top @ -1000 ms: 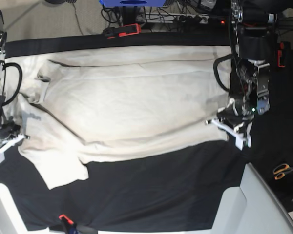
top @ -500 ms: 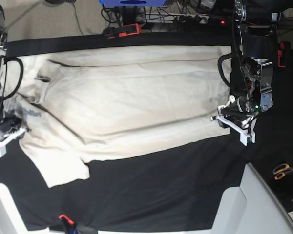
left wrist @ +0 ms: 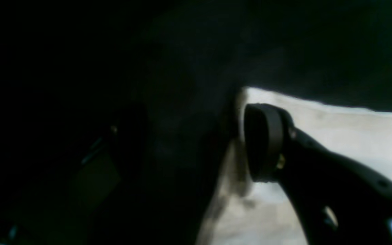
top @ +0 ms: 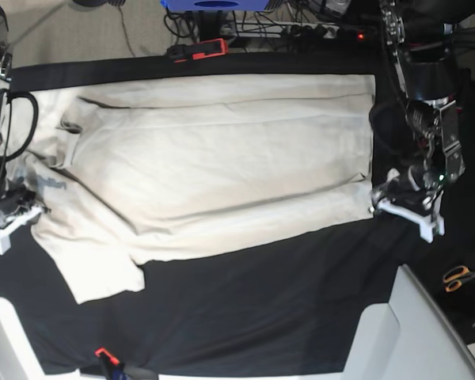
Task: Fold the T-shirt properly
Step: 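Hold the hem with the left gripper and collar with the right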
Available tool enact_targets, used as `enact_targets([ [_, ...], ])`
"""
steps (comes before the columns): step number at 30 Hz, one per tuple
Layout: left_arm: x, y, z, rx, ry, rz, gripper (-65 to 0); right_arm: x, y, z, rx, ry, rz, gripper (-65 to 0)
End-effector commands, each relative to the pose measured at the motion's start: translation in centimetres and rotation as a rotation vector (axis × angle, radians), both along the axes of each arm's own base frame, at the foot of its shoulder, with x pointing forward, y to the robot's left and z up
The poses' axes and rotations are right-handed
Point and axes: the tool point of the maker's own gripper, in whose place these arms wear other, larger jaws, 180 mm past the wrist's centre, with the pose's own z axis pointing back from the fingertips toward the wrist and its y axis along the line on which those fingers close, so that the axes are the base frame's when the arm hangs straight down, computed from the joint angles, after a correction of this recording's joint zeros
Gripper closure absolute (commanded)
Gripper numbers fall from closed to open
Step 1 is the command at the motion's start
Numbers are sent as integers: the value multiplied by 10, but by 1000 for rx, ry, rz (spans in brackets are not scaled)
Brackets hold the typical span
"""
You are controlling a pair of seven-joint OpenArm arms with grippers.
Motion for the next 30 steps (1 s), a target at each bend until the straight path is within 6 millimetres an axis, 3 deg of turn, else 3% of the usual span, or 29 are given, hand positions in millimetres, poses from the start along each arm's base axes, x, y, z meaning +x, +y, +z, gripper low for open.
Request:
enact_targets([
  [1,16,8,17,12,-53,8,-434,17,-10,20,-17,-62,-7,0],
  [12,21,-14,-16,-86,25,34,-434,22,-10,28,-26,-83,1,0],
  [16,32,-23,-12,-97,-11,35,-434,23,-8,32,-33,-76,19,0],
  [22,32,-43,-31,-91,30,-14,-434,27,-7,38,-39,-85,27,0],
  [30,29,-51,-40,-91,36,-24,-433,26,-7,36,-36,-79,24,0],
])
